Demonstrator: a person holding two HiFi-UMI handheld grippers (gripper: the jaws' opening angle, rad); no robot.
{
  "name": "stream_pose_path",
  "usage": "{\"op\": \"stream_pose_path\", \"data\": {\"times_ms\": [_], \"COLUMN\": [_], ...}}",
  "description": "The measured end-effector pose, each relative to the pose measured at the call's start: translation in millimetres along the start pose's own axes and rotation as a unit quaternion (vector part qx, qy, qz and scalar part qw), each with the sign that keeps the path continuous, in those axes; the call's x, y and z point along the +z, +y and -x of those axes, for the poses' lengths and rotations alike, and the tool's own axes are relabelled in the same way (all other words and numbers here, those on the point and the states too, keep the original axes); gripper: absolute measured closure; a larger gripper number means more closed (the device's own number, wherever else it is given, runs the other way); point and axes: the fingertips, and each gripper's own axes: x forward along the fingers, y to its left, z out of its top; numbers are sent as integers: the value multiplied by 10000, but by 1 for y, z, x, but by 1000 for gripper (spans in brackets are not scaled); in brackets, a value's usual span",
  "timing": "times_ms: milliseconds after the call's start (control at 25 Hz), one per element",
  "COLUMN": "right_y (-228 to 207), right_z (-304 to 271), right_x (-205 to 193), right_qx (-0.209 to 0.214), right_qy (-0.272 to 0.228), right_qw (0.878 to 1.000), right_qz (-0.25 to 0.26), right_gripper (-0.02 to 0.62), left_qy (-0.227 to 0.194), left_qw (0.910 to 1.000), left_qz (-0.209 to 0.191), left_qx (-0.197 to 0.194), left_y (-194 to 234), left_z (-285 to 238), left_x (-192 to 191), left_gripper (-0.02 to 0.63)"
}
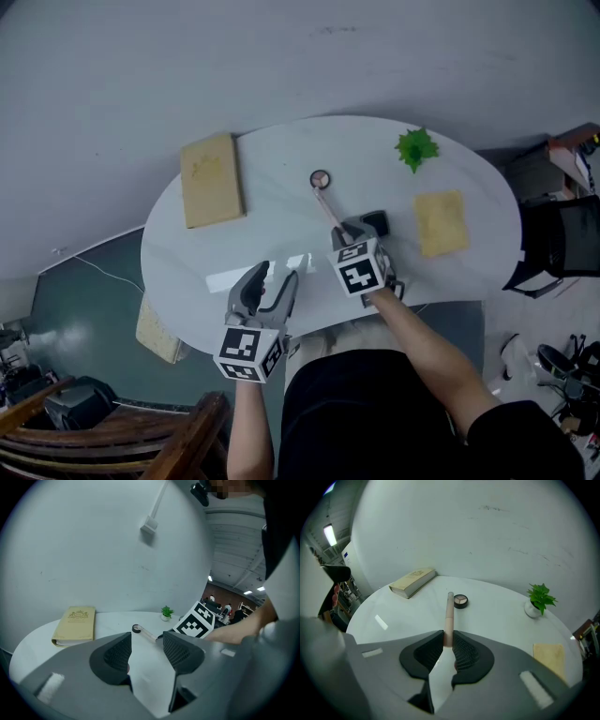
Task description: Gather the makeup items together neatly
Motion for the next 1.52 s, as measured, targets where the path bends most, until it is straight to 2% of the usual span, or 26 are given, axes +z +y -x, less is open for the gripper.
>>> {"op": "stream_pose_path", "data": {"times_ms": [280, 720, 1520], "right_y": [-7, -14, -15], "right_z": [11, 17, 3], "right_x": [-16, -43, -78], "right_qx": [-312, -606, -803], "right_qy": [30, 132, 361], "right_qw": [9984, 9946, 9888], "right_qz": [-469, -831, -1209], "right_gripper": [525, 525, 523], "left_qy": [141, 276, 539], "left_qw": [9985, 9934, 9876], "left_qz": [-200, -439, -512], "left_qx": [-493, -1023, -1381], "left_y": [0, -6, -11], "left_z": [-8, -18, -17], "left_x": [1, -3, -24], "left_gripper": [394, 394, 394]}}
